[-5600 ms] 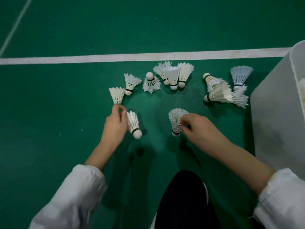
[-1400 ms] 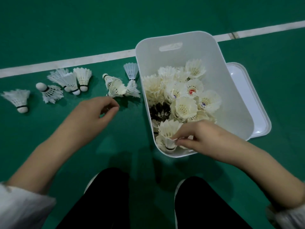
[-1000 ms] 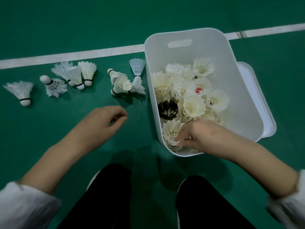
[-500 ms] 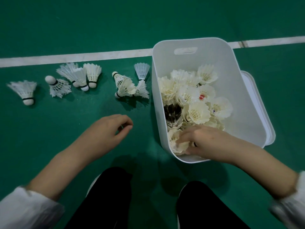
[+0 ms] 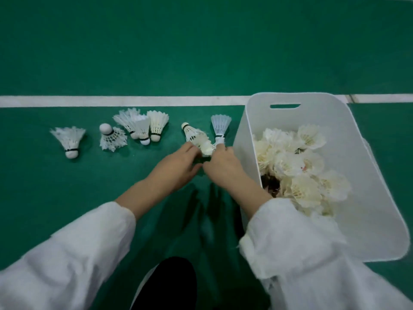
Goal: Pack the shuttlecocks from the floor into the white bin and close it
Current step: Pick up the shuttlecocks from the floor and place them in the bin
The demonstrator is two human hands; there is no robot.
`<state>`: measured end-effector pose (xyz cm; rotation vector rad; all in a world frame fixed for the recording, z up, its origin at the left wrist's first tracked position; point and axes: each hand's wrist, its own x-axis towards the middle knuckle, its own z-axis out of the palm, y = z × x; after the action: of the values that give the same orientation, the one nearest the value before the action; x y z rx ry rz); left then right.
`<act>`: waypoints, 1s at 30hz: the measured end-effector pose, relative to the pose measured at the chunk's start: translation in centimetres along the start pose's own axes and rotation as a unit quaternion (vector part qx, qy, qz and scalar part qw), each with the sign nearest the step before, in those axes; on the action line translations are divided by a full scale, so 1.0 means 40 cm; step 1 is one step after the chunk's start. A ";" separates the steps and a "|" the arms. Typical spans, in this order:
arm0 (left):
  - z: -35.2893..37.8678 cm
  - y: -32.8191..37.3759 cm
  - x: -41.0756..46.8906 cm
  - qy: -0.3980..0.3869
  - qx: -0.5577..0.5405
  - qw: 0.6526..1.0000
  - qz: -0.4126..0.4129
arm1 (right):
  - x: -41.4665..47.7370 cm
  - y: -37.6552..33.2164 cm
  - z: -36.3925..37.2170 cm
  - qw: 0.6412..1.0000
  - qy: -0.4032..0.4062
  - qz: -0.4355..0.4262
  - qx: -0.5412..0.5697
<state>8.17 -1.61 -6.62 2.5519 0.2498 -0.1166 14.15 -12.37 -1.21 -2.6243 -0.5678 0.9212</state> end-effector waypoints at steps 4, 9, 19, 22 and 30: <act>0.016 -0.016 0.060 0.013 0.068 0.997 0.046 | 0.081 0.019 0.066 0.991 0.043 0.092 0.082; 0.039 -0.069 0.105 -0.045 0.180 0.982 0.038 | 0.130 0.046 0.099 0.958 0.095 0.160 0.220; 0.014 -0.123 -0.011 0.162 0.106 0.981 0.034 | 0.146 0.057 0.085 0.974 0.080 0.101 0.186; 0.011 -0.126 -0.065 0.110 0.026 0.993 -0.042 | 0.130 0.058 0.074 0.987 0.079 0.076 0.115; 0.022 -0.150 -0.081 0.069 0.008 0.984 -0.166 | 0.067 0.043 0.054 0.986 0.098 -0.020 0.135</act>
<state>3.76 2.36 -10.10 2.5147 0.7309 -0.0687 15.12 -12.34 -4.93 -2.4130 -0.4118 0.6649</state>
